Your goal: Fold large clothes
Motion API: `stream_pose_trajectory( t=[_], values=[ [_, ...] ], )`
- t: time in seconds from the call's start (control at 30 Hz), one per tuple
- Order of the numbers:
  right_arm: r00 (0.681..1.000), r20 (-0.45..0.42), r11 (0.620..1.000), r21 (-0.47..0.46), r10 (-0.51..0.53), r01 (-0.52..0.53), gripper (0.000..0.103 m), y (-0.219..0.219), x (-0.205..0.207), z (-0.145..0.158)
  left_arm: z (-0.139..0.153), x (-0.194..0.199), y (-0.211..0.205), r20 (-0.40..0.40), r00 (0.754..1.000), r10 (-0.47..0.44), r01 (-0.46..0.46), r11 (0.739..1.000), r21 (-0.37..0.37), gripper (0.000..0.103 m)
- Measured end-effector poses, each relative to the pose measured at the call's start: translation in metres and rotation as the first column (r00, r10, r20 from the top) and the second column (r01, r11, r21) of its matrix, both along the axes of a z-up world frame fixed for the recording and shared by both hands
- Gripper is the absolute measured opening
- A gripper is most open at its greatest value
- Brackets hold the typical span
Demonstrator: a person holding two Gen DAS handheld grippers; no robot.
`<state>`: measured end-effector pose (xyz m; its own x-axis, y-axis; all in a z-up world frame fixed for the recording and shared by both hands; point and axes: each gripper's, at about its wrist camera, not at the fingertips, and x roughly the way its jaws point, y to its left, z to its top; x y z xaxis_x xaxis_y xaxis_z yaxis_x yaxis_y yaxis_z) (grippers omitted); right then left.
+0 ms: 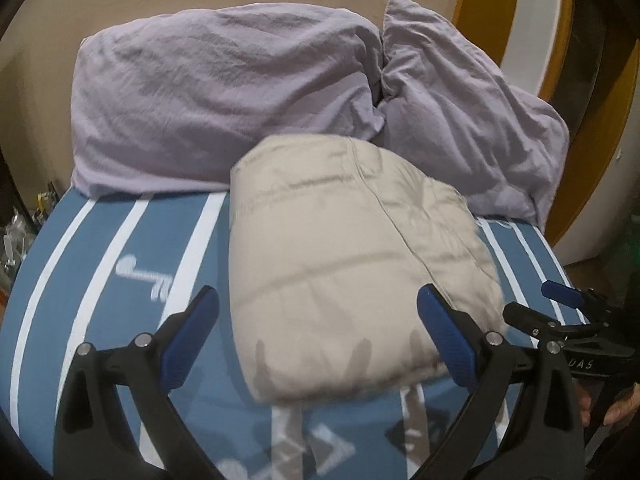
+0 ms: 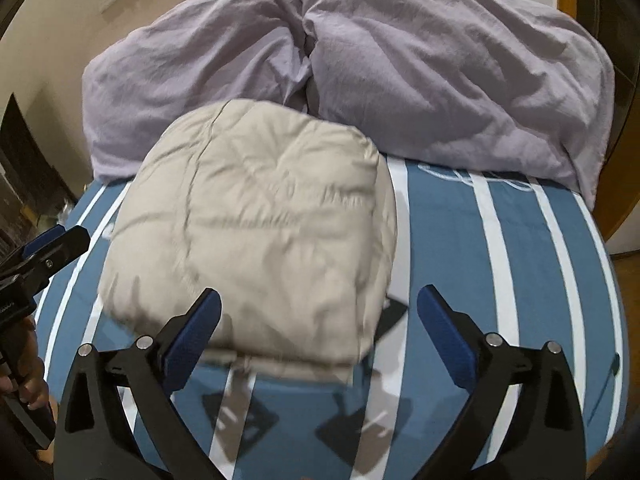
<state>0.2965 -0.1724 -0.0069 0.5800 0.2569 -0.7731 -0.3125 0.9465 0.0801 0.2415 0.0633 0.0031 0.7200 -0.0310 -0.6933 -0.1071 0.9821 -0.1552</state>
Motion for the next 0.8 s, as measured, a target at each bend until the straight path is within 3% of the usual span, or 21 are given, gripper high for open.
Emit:
stream_pose_trajectory(
  t=[0.4,0.8],
  values=[
    [0.999,-0.036,0.995,0.103,0.0,0.003,0.1,-0.015,-0.081,0.003,-0.002,-0.086,-0.022,-0.014,1.0,-0.023,0.023,0.999,-0.026,0.099],
    [1.0,-0.008,0.992,0.121,-0.015,0.016,0.1,-0.018,-0.107,0.004,-0.013,-0.114,-0.02,-0.032,0.999,0.014,-0.017,0.996,-0.086,0.099]
  ],
)
